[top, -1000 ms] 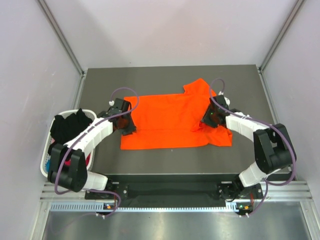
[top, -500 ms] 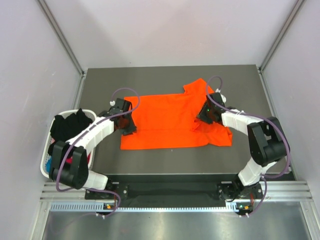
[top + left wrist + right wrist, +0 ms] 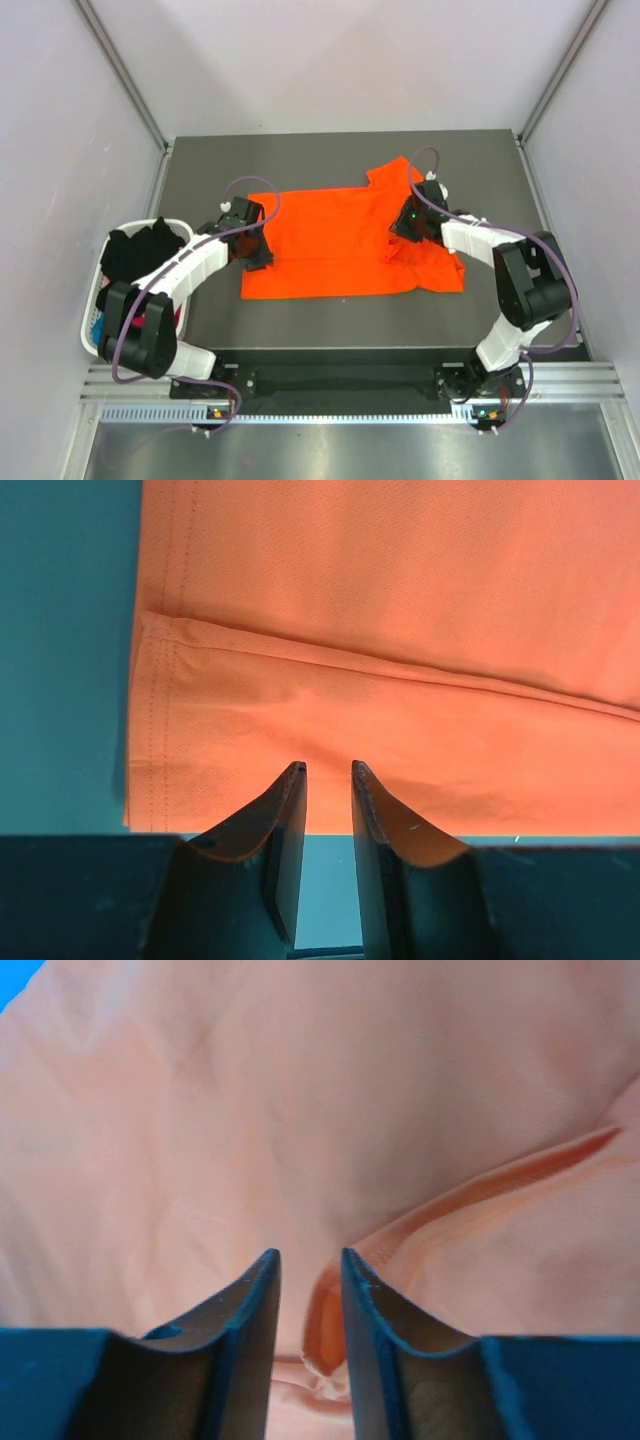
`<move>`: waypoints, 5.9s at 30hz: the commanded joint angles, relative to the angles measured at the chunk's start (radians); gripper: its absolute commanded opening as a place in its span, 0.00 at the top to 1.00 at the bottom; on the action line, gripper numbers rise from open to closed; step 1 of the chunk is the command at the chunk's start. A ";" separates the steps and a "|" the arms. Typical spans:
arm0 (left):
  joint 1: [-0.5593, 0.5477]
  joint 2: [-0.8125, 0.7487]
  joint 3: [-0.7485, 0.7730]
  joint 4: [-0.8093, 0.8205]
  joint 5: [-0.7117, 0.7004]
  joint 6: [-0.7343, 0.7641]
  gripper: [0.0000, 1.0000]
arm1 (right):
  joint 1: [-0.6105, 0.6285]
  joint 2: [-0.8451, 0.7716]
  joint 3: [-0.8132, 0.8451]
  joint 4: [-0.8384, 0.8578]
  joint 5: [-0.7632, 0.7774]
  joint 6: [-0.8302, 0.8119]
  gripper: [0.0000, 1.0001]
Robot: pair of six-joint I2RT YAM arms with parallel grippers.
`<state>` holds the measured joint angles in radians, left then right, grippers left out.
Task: Fold and stack the t-shirts
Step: Fold the tshirt
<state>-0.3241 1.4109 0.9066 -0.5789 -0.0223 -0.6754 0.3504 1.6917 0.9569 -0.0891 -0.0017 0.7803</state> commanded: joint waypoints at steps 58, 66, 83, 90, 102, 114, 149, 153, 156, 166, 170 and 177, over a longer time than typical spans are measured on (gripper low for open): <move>-0.032 -0.063 -0.146 0.089 0.071 -0.030 0.71 | -0.287 -0.332 -0.050 -0.692 0.221 0.197 0.70; -0.032 -0.032 -0.192 0.119 -0.045 -0.033 0.72 | -0.381 -0.440 -0.208 -0.670 0.247 0.214 0.70; -0.030 0.079 -0.198 0.113 -0.169 -0.026 0.73 | -0.435 -0.460 -0.339 -0.546 0.160 0.284 0.69; -0.030 0.089 -0.199 0.122 -0.168 -0.032 0.74 | -0.433 -0.441 -0.354 -0.501 0.131 0.310 0.68; -0.030 0.088 -0.209 0.126 -0.165 -0.035 0.74 | -0.433 -0.475 -0.359 -0.511 0.151 0.350 0.69; -0.030 0.102 -0.218 0.139 -0.160 -0.046 0.74 | -0.433 -0.451 -0.420 -0.425 0.120 0.353 0.87; -0.032 -0.170 -0.031 -0.024 0.148 0.014 0.59 | -0.427 -0.593 -0.178 -0.586 0.180 0.028 0.75; -0.032 -0.185 -0.054 0.074 0.301 0.034 0.58 | -0.378 -0.577 -0.190 -0.485 0.031 -0.042 0.75; -0.032 -0.162 -0.061 0.126 0.386 0.048 0.58 | -0.360 -0.537 -0.233 -0.364 -0.078 -0.052 0.76; -0.032 -0.101 0.011 0.073 0.318 0.086 0.57 | -0.358 -0.297 -0.208 -0.233 -0.003 -0.111 0.80; -0.032 -0.075 0.029 0.082 0.301 0.086 0.55 | -0.358 -0.285 -0.161 -0.250 0.042 -0.131 0.78; -0.030 -0.087 0.162 0.031 0.225 -0.001 0.57 | -0.358 -0.363 -0.101 -0.196 -0.125 -0.233 0.70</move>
<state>-0.3580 1.3594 0.9745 -0.5507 0.2520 -0.6373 -0.0132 1.3998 0.8062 -0.3691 -0.0368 0.6151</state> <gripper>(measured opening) 0.424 0.287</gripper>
